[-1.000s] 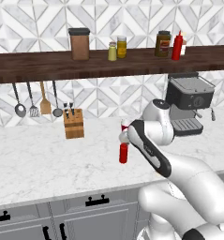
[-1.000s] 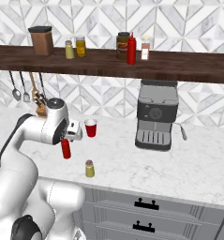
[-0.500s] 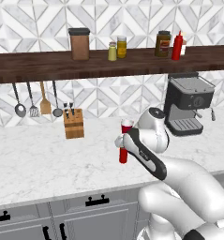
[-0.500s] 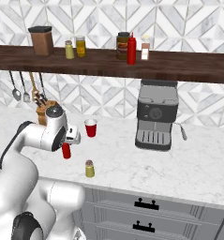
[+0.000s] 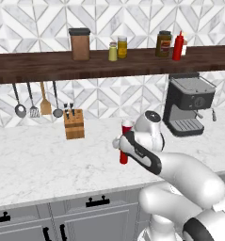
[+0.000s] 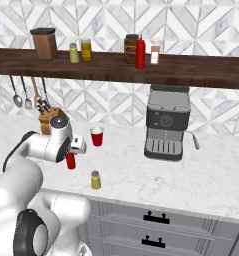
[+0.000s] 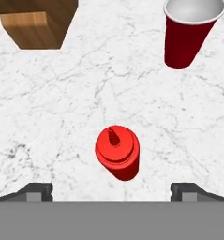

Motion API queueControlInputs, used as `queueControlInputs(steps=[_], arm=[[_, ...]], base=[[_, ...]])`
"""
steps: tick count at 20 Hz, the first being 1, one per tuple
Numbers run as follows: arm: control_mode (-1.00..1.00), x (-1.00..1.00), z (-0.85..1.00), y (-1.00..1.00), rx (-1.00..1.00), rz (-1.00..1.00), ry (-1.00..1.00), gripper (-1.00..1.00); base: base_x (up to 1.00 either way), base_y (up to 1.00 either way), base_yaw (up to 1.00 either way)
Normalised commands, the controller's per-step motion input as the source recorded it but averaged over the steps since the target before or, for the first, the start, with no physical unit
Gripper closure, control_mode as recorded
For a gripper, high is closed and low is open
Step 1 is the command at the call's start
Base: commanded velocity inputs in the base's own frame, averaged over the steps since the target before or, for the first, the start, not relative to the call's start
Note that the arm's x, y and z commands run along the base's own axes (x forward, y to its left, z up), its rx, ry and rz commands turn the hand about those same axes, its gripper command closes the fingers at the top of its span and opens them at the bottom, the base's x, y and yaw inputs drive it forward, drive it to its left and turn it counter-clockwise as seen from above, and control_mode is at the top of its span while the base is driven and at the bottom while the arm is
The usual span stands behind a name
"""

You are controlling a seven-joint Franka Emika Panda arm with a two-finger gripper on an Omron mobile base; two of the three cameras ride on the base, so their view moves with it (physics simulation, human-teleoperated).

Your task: Put the shaker and condiment bottle from the counter next to their counterparts in the cabinet.

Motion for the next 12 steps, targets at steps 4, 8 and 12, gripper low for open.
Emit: queueControlInputs(steps=[4,8,12], arm=[[-1.00,0.16,-0.07,0.00,0.00,0.00,0.00,-1.00],[-1.00,0.12,-0.13,0.00,0.00,0.00,0.00,-1.00],[-1.00,0.10,-0.22,0.00,0.00,0.00,0.00,-1.00]], base=[[0.00,0.00,0.00],[0.00,0.00,0.00],[0.00,0.00,0.00]])
